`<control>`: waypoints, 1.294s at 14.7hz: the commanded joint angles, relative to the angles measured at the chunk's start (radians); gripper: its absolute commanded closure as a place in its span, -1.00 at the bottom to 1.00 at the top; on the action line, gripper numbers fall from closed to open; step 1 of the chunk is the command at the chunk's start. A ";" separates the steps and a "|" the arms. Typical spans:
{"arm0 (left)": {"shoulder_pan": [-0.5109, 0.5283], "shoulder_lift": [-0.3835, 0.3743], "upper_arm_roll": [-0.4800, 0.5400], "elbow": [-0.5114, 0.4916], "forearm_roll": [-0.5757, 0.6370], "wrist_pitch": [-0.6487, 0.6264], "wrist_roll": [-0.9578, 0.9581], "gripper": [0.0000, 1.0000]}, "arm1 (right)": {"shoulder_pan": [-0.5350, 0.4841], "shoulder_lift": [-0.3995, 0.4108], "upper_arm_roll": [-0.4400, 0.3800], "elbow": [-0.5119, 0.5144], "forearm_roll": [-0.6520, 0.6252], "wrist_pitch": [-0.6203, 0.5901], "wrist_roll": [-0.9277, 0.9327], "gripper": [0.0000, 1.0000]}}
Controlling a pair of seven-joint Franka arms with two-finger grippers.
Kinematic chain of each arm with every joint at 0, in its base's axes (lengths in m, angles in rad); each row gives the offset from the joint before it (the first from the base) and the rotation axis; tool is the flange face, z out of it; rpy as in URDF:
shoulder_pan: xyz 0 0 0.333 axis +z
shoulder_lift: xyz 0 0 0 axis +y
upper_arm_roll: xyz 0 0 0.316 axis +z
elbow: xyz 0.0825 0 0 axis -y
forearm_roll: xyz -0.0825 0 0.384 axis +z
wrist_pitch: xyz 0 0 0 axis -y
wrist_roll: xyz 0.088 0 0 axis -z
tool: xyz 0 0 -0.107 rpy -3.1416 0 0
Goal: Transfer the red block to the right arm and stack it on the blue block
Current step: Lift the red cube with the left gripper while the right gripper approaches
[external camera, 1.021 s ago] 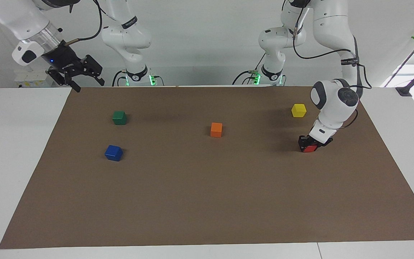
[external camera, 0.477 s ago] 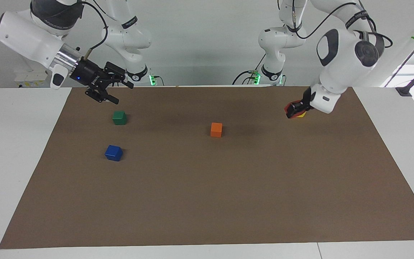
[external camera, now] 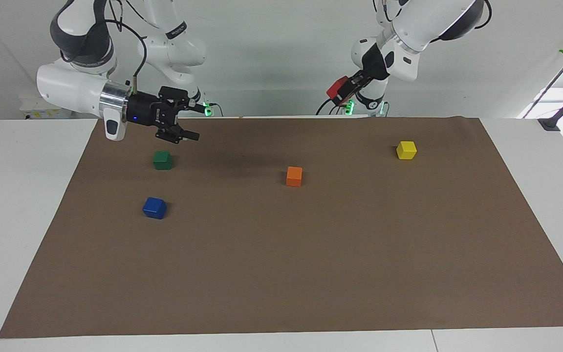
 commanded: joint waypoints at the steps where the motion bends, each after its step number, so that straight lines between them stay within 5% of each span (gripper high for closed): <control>1: -0.007 -0.031 -0.040 -0.024 -0.063 0.158 -0.246 1.00 | 0.050 -0.017 0.004 -0.076 0.208 -0.005 -0.077 -1.00; 9: -0.007 -0.083 -0.052 -0.070 -0.062 0.214 -0.367 1.00 | 0.240 0.078 0.004 -0.192 0.652 -0.200 -0.336 -1.00; 15: -0.008 -0.108 -0.054 -0.099 -0.063 0.220 -0.367 1.00 | 0.416 0.288 0.002 -0.191 1.003 -0.495 -0.505 -1.00; 19: -0.016 -0.108 -0.054 -0.100 -0.066 0.220 -0.367 1.00 | 0.427 0.318 0.004 -0.154 1.022 -0.498 -0.521 -1.00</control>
